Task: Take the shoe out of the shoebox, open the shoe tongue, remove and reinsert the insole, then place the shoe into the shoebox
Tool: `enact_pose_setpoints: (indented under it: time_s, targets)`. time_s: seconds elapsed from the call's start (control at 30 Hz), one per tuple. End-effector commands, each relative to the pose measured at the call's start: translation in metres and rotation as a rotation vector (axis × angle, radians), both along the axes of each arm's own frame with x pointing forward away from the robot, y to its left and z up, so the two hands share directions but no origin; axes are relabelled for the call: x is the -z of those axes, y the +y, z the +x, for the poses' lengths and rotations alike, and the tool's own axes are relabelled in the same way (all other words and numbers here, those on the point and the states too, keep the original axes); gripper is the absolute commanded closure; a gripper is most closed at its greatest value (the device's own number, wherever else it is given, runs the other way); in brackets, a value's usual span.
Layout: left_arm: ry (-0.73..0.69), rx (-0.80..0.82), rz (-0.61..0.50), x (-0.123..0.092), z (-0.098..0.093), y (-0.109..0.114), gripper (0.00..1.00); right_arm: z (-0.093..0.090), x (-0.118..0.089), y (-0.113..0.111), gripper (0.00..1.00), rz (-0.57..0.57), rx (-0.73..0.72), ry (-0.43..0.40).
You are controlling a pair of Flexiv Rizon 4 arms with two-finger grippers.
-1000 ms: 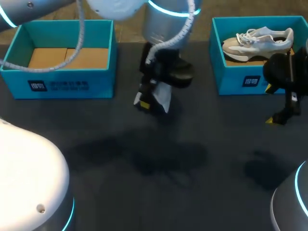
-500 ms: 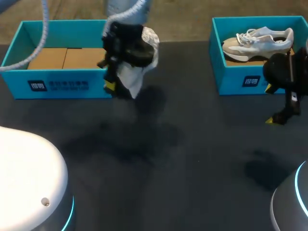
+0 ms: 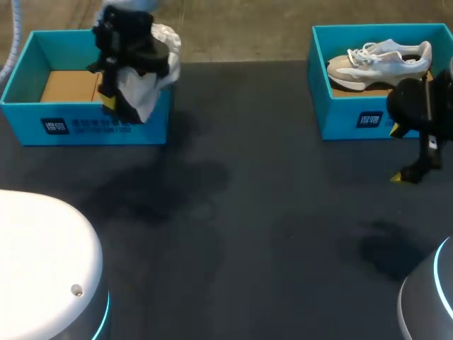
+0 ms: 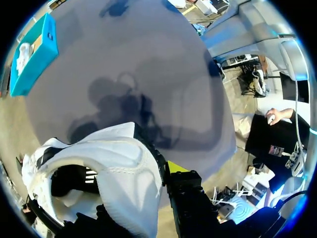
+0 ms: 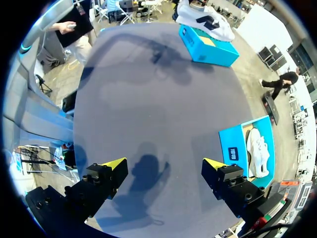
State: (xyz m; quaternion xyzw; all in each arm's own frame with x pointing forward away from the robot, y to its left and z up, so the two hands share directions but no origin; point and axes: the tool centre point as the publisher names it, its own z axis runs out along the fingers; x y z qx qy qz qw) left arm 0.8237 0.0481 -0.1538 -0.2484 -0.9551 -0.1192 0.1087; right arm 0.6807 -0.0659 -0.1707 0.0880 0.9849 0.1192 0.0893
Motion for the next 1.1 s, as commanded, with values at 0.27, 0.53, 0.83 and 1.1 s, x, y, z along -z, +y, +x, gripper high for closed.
enact_pose_setpoints:
  time_s: [0.27, 0.53, 0.83, 1.1]
  targets:
    - [0.049, -0.003, -0.045, -0.007, 0.016, 0.055, 1.0, 0.002, 0.0, 0.001, 0.0, -0.002, 0.0, 0.005]
    - [0.094, -0.081, -0.047, -0.001, 0.026, 0.082, 1.0, 0.002, 0.0, 0.001, 0.0, -0.002, 0.0, 0.005]
    - [0.105, -0.09, -0.056, 0.0, 0.027, 0.085, 1.0, 0.002, 0.0, 0.001, 0.0, -0.002, 0.0, 0.005]
    - [0.105, -0.09, -0.056, 0.0, 0.027, 0.085, 1.0, 0.002, 0.0, 0.001, 0.0, -0.002, 0.0, 0.005]
